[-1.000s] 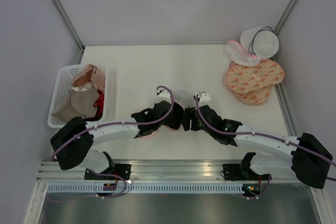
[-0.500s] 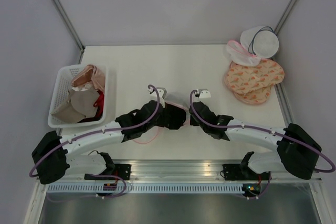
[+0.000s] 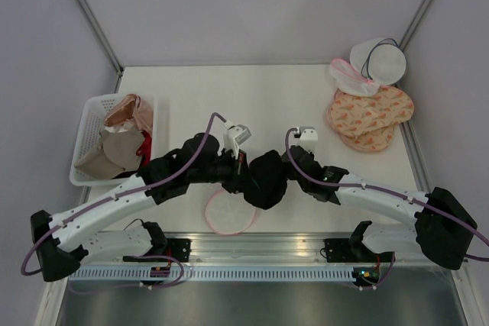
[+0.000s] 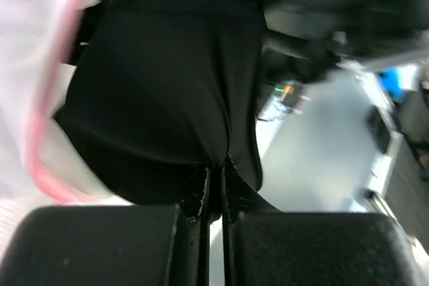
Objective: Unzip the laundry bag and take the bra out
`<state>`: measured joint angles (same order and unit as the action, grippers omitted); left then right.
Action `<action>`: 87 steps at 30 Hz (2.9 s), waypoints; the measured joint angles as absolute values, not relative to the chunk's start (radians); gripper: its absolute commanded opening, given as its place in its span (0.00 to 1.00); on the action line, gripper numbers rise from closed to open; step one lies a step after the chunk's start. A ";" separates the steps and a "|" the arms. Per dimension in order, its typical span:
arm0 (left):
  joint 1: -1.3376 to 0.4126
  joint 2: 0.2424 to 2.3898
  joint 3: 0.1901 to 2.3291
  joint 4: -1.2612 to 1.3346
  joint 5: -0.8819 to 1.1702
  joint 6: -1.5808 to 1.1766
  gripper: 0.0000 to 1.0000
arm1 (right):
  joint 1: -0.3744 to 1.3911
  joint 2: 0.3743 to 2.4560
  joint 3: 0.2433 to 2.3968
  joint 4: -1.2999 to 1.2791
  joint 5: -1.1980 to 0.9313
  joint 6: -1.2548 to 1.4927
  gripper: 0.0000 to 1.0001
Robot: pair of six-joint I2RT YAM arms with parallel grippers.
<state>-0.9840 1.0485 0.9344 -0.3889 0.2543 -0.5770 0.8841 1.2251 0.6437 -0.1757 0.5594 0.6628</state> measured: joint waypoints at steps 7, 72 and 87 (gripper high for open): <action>-0.984 0.867 1.110 -0.512 0.327 -0.570 0.02 | 0.846 1.226 0.638 -0.201 0.600 0.678 0.00; 0.341 1.305 1.079 -0.381 -0.127 -0.508 0.02 | 0.813 1.309 0.593 -0.110 0.314 0.557 0.00; 0.340 1.237 0.970 -0.301 0.058 -0.571 1.00 | 0.813 1.319 0.580 -0.086 0.307 0.567 0.01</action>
<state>0.3401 1.2373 0.9695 -0.3012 0.0578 -0.5709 0.8131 1.3193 0.5797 -0.0864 0.3065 0.5667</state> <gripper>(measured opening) 0.887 0.010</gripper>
